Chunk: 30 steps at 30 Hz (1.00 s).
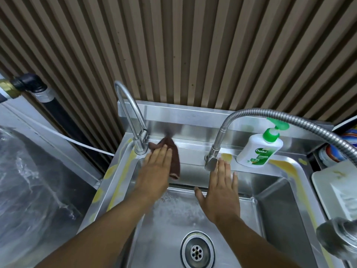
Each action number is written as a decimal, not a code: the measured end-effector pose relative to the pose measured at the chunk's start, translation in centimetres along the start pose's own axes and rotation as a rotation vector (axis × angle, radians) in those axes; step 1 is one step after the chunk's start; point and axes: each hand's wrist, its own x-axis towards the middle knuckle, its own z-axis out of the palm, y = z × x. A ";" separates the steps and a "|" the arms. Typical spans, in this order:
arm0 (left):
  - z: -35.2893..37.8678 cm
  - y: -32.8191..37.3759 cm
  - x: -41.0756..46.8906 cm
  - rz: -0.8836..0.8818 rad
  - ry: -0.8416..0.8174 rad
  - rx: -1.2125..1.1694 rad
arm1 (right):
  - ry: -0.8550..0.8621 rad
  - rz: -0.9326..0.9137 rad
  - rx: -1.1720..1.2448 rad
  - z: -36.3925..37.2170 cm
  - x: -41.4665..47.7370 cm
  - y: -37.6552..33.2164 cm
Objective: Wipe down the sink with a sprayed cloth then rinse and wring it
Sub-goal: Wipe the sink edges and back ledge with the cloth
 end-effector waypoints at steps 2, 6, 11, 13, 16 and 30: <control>0.0 -0.7 -0.3 -0.064 -0.007 0.012 | 0.012 -0.002 0.004 0.3 0.0 0.1; -0.6 3.2 1.4 -0.055 0.001 -0.043 | 0.033 0.003 0.019 0.6 0.0 -0.1; -0.3 7.5 3.0 0.182 0.066 -0.098 | 0.078 -0.050 0.049 1.0 -0.1 0.7; -0.1 6.3 2.5 0.236 0.075 -0.109 | 0.089 -0.069 0.032 1.1 -0.1 1.0; 0.4 3.3 0.8 0.201 0.063 -0.096 | 0.088 -0.061 0.036 0.8 -0.2 1.2; -0.9 6.5 3.8 0.274 0.008 -0.054 | 0.077 -0.044 0.031 1.2 -0.1 0.9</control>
